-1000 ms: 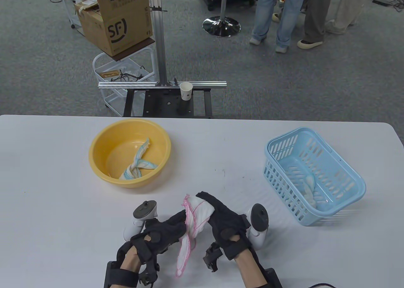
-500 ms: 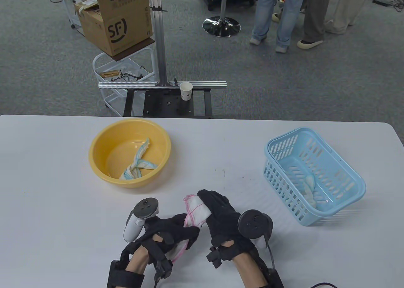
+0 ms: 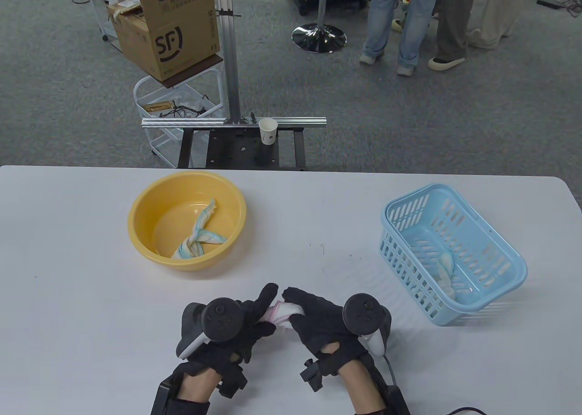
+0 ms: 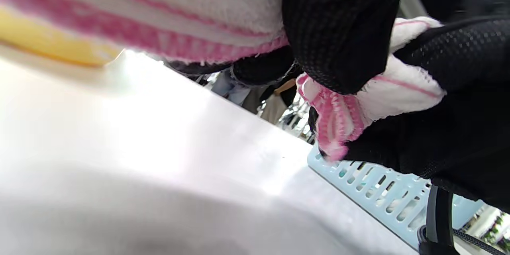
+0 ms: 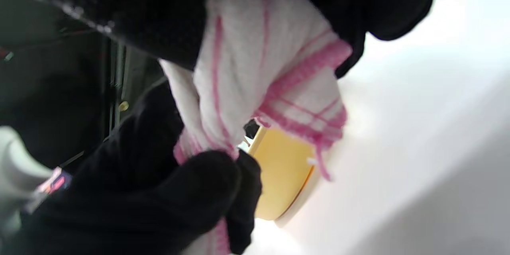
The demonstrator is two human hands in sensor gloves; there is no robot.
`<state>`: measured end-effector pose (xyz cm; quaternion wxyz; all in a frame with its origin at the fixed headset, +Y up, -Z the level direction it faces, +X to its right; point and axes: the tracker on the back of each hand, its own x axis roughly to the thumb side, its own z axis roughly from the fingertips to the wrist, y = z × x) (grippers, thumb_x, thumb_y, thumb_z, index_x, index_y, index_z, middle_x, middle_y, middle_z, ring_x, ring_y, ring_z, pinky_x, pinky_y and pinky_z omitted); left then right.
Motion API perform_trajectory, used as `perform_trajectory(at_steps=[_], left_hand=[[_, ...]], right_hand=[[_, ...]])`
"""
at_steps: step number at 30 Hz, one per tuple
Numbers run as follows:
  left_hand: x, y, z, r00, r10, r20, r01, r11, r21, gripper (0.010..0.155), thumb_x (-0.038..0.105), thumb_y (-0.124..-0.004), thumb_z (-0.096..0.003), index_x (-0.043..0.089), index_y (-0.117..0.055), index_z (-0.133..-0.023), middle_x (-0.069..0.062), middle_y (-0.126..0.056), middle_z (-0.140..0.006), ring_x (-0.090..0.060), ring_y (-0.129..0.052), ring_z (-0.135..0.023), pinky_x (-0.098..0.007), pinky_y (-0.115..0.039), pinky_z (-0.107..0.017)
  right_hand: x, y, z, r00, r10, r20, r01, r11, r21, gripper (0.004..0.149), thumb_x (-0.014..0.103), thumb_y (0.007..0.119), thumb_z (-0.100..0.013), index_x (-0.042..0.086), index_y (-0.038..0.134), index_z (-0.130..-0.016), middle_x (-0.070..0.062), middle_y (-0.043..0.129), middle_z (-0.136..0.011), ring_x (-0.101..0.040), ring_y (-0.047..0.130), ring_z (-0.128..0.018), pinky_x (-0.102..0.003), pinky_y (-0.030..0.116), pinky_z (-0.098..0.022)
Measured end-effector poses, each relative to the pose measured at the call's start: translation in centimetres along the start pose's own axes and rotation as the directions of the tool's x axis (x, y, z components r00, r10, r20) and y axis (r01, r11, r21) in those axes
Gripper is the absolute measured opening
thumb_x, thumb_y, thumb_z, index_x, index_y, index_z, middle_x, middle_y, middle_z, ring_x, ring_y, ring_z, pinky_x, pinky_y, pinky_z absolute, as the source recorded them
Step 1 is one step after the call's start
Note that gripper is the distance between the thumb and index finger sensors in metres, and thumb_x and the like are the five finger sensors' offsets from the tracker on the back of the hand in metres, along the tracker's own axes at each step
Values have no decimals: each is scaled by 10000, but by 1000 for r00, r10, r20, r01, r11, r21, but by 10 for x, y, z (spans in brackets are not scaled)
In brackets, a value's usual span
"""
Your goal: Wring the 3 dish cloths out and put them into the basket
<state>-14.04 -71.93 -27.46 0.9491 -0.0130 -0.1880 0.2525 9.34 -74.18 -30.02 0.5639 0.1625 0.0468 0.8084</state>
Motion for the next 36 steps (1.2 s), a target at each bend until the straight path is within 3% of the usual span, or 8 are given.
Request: perform_trajectory(at_steps=[4, 8, 14, 19, 24, 27, 33, 36], left_hand=[[12, -1, 0, 989, -145, 39, 146, 989, -21, 768, 371, -946, -369, 488, -603, -1047, 21, -952, -750, -246, -983, -535, -497, -777, -550], [11, 0, 0, 993, -110, 45, 111, 994, -5, 698, 411, -928, -393, 384, -681, -1045, 7, -963, -703, -237, -986, -472, -494, -788, -510], [-6, -2, -1, 992, 122, -14, -122, 992, -11, 664, 481, -899, -426, 261, -724, -1027, 20, -987, -600, -186, -986, -336, -460, -826, -408], [-31, -2, -1, 918, 381, -112, -380, 924, 38, 671, 540, -870, -439, 152, -767, -978, 60, -1003, -486, -137, -975, -216, -423, -855, -310], [-60, -5, 3, 696, 685, -215, -683, 724, 96, 679, 569, -850, -450, 92, -801, -931, 81, -1010, -420, -121, -968, -154, -408, -863, -258], [-74, -9, 6, 524, 817, -241, -819, 561, 124, 681, 590, -822, -461, 79, -813, -911, 93, -1009, -404, -111, -967, -139, -399, -866, -243], [-85, -27, 6, 145, 952, -270, -984, 167, 58, 688, 622, -765, -493, 68, -805, -900, 106, -1002, -415, -103, -968, -150, -391, -866, -251], [-76, -34, 5, 56, 946, -320, -998, 51, -23, 691, 628, -751, -501, 68, -800, -903, 108, -999, -427, -102, -970, -160, -389, -867, -259]], right_hand=[[-10, -1, 0, 990, -113, -86, 118, 991, 59, 579, 361, 854, -481, 56, 721, -955, -181, 945, -771, -420, 910, -709, -626, 712, -583], [-17, 0, -1, 961, -224, -164, 242, 966, 93, 628, 430, 844, -497, 46, 692, -969, -164, 946, -750, -401, 923, -683, -616, 729, -569], [-22, 3, 0, 913, -366, -181, 384, 920, 76, 766, 616, 782, -526, 34, 632, -1001, -172, 931, -757, -408, 907, -687, -622, 717, -572], [-23, 5, -1, 865, -488, -116, 494, 869, 22, 719, 567, 757, -544, 23, 631, -997, -186, 926, -758, -428, 890, -697, -640, 695, -581], [-5, 2, 0, 980, -187, 65, 190, 981, -33, 624, 477, 774, -543, 52, 667, -987, -192, 915, -796, -459, 860, -741, -663, 653, -606], [12, 5, 3, 974, 102, 201, -82, 991, -105, 608, 441, 793, -531, 98, 647, -1010, -204, 853, -892, -482, 794, -830, -685, 609, -632], [34, 31, 10, 686, 630, 364, -622, 767, -157, 749, 426, 800, -534, 281, 326, -1095, -168, 384, -1153, -506, 445, -1026, -711, 476, -689], [39, 38, 10, 531, 765, 365, -766, 618, -179, 869, 458, 781, -546, 365, 77, -1047, -99, 110, -1166, -494, 242, -1053, -712, 372, -715]])
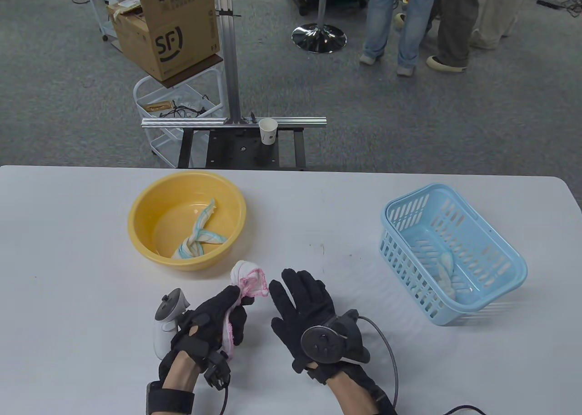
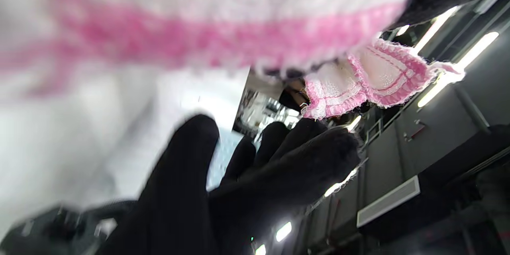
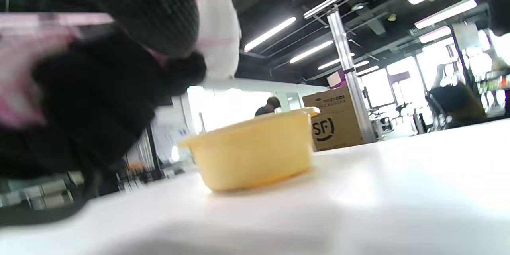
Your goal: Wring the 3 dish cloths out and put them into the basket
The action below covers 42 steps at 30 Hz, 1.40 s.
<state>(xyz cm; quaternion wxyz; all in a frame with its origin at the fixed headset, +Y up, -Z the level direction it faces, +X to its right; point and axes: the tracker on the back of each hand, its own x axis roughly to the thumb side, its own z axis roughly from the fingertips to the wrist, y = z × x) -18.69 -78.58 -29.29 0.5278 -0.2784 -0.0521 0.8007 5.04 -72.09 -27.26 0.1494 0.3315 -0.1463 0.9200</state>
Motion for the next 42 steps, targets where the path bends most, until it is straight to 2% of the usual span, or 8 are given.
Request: perform_trajectory(at_steps=[7, 11, 14, 23, 26, 30, 36, 42], left_hand=[[-8, -44, -12, 985, -132, -115, 86, 935, -344, 710, 652, -691, -507, 61, -844, -869, 118, -1015, -383, -86, -971, -114, -379, -881, -224], [-12, -55, -14, 975, -175, -140, 94, 885, -456, 707, 655, -679, -515, 65, -853, -863, 115, -1014, -362, -87, -959, -97, -383, -879, -215], [-13, -56, -15, 967, -212, -143, 124, 878, -463, 710, 659, -690, -516, 70, -832, -887, 110, -1008, -381, -95, -956, -118, -390, -873, -238], [2, -42, -11, 859, -499, -114, 436, 830, -348, 695, 466, -889, -452, 110, -708, -1021, 22, -978, -605, -198, -961, -316, -479, -810, -410], [10, -43, -9, 723, -685, -85, 656, 720, -226, 666, 415, -901, -431, 149, -734, -1018, 22, -984, -614, -212, -960, -325, -489, -803, -421], [19, -53, -7, 408, -907, -101, 908, 415, -62, 633, 394, -901, -419, 194, -750, -1001, 29, -979, -630, -232, -959, -352, -500, -787, -449], [23, -59, -6, 38, -989, -142, 992, 20, 122, 618, 401, -890, -393, 210, -775, -969, 35, -983, -637, -233, -966, -357, -499, -790, -449], [30, -70, 0, -166, -974, -154, 937, -204, 282, 572, 422, -892, -366, 232, -841, -903, 64, -1011, -601, -205, -984, -312, -475, -821, -415]], right_hand=[[5, -4, 1, 979, 176, 99, -161, 977, -143, 960, 480, 830, -505, 437, -2, -983, -57, 12, -1124, -467, 199, -1042, -687, 371, -718], [4, -10, 6, 975, 178, 135, -137, 954, -268, 875, 435, 852, -491, 399, 164, -1030, -66, 206, -1141, -460, 385, -1020, -658, 459, -706], [6, -14, 7, 970, 179, 165, -114, 933, -340, 668, 357, 869, -490, 293, 464, -1018, -110, 454, -1103, -442, 572, -973, -634, 561, -678], [5, -9, 2, 975, 171, 140, -134, 962, -237, 521, 267, 888, -488, 194, 631, -935, -89, 658, -1036, -421, 752, -906, -606, 653, -653], [6, -7, -1, 975, 185, 123, -157, 965, -208, 513, 259, 906, -477, 179, 663, -922, -93, 745, -973, -397, 848, -821, -584, 699, -626], [9, -4, -4, 975, 201, 91, -188, 973, -135, 510, 248, 925, -463, 155, 698, -910, -109, 846, -865, -333, 956, -678, -554, 777, -554], [17, 0, -9, 986, 168, 0, -168, 986, -14, 527, 262, 947, -449, 89, 733, -898, -126, 952, -724, -279, 1044, -491, -525, 854, -438], [10, 1, -8, 988, -37, -151, 38, 999, 6, 517, 299, 924, -439, 45, 759, -858, -114, 989, -596, -225, 1044, -334, -498, 873, -348]])
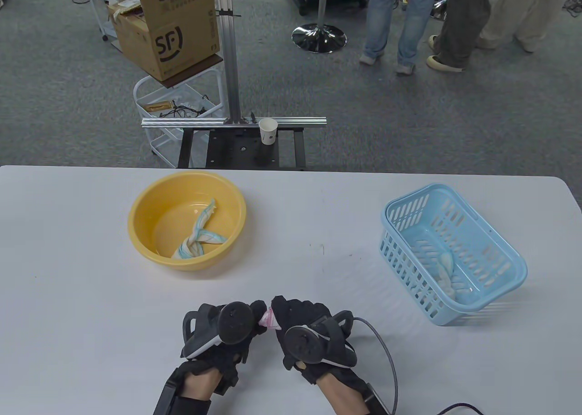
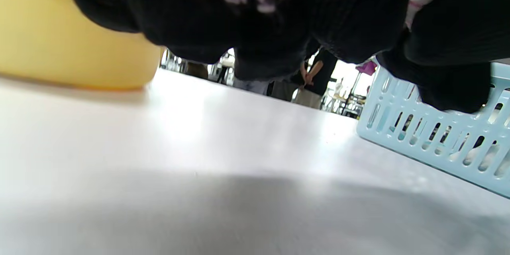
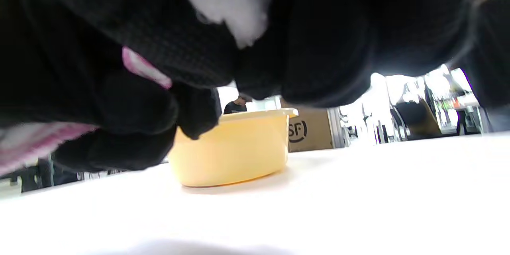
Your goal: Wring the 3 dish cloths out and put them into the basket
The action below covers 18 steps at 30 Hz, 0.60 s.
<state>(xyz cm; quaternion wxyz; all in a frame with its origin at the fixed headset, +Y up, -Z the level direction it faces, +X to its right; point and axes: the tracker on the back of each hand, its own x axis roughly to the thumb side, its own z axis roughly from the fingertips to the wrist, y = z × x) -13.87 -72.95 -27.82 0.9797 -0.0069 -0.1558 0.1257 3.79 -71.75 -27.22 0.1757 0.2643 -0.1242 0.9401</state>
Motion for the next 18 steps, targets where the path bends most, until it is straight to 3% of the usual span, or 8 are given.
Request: perform_trajectory(at_steps=[5, 10, 14, 18], left_hand=[[7, -4, 0, 998, -46, 34, 45, 999, 25, 537, 422, -896, -356, 231, -875, -857, 68, -1021, -576, -200, -984, -285, -470, -828, -398], [14, -4, 1, 993, -96, 70, 92, 994, 59, 527, 419, -900, -352, 229, -886, -844, 69, -1026, -566, -198, -989, -277, -467, -834, -392], [18, 0, 4, 989, -121, 90, 113, 989, 90, 519, 409, -915, -344, 233, -905, -832, 62, -1034, -562, -206, -993, -277, -471, -834, -393], [23, 1, 5, 978, -169, 123, 155, 981, 117, 516, 409, -921, -338, 245, -913, -826, 66, -1039, -559, -205, -996, -278, -469, -837, -397]], right_hand=[[-18, 8, 1, 946, -253, -202, 281, 951, 128, 510, 301, 913, -435, 28, 773, -841, -104, 999, -547, -199, 1035, -268, -484, 883, -301], [-34, 18, 3, 837, -429, -339, 510, 836, 202, 525, 294, 894, -449, 26, 736, -872, -102, 987, -554, -195, 1027, -268, -481, 878, -310], [-40, 22, 4, 764, -504, -402, 616, 755, 225, 524, 292, 883, -453, 23, 729, -876, -94, 981, -557, -188, 1024, -266, -477, 880, -306], [-48, 29, 7, 665, -571, -481, 729, 636, 253, 520, 291, 876, -457, 19, 730, -875, -96, 980, -555, -184, 1025, -260, -474, 882, -304]])
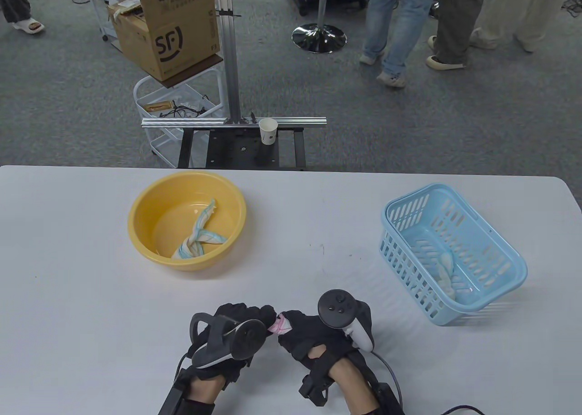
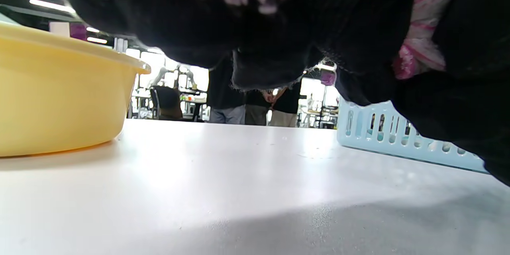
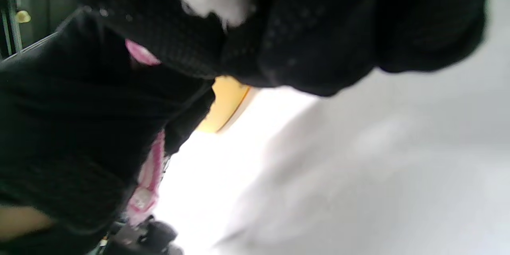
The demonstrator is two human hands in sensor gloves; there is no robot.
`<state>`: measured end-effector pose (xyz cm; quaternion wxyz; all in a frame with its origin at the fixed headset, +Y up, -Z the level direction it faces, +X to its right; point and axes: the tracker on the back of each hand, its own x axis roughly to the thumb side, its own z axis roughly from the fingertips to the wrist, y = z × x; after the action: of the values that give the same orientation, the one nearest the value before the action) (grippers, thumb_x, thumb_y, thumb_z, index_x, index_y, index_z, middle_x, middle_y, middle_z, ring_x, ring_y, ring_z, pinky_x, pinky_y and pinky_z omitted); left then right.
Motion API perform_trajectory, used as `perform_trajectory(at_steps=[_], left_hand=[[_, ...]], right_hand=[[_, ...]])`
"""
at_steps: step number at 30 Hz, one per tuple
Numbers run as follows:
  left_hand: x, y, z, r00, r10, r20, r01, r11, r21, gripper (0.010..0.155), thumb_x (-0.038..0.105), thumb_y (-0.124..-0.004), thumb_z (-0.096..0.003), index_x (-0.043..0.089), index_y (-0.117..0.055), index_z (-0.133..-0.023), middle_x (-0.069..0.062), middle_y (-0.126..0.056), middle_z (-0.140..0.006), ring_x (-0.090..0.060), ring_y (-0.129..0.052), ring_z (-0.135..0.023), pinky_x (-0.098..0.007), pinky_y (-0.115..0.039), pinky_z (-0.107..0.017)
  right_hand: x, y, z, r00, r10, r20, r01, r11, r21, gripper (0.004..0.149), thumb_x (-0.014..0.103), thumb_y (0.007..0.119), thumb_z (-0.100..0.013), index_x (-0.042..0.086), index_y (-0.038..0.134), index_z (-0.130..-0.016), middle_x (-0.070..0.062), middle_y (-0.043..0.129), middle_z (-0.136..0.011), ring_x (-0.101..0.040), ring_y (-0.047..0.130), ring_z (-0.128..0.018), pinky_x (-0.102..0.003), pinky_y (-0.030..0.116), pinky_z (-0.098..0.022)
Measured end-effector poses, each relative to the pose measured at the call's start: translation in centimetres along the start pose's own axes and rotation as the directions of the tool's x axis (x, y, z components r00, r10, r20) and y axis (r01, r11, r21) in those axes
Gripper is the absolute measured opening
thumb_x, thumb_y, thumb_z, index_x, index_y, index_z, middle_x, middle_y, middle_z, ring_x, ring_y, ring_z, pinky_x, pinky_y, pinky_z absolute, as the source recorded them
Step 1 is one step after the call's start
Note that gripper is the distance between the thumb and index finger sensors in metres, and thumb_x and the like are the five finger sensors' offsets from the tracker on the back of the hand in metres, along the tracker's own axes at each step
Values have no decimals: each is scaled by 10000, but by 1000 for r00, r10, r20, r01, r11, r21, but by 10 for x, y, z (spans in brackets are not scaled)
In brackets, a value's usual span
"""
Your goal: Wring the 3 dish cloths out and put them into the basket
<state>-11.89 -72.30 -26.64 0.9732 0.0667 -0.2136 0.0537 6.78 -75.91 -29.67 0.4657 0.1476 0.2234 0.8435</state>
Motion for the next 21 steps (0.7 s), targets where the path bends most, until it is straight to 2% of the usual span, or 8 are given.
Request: perform_trajectory(at_steps=[5, 13, 17, 21], left_hand=[[5, 4, 2, 998, -52, 31, 51, 998, 40, 513, 406, -928, -331, 253, -920, -820, 68, -1046, -554, -204, -1002, -277, -468, -842, -397], [8, 12, 6, 995, -81, 55, 74, 990, 117, 517, 411, -937, -320, 280, -928, -820, 88, -1056, -565, -203, -1023, -303, -460, -851, -415], [6, 11, 4, 998, -51, 36, 47, 994, 96, 540, 413, -915, -354, 271, -861, -873, 88, -1017, -625, -207, -1030, -380, -465, -840, -452], [1, 13, 6, 1000, 19, -21, -17, 996, 93, 620, 462, -915, -381, 261, -774, -950, 69, -963, -764, -237, -1021, -574, -490, -801, -555]], right_hand=[[-10, 1, -3, 991, -133, -36, 135, 988, 81, 508, 291, 872, -457, 17, 742, -864, -91, 983, -544, -177, 1026, -244, -470, 888, -287], [-17, 4, -6, 951, -303, -65, 310, 933, 184, 501, 291, 865, -463, 16, 738, -863, -88, 981, -544, -170, 1025, -240, -463, 891, -285], [-18, 2, -6, 944, -328, -44, 330, 930, 162, 514, 294, 880, -468, 11, 734, -870, -94, 983, -560, -188, 1033, -258, -474, 889, -296], [-20, -4, -6, 943, -331, 32, 326, 939, 112, 556, 308, 896, -480, 38, 687, -918, -130, 942, -687, -262, 1039, -417, -520, 860, -399]])
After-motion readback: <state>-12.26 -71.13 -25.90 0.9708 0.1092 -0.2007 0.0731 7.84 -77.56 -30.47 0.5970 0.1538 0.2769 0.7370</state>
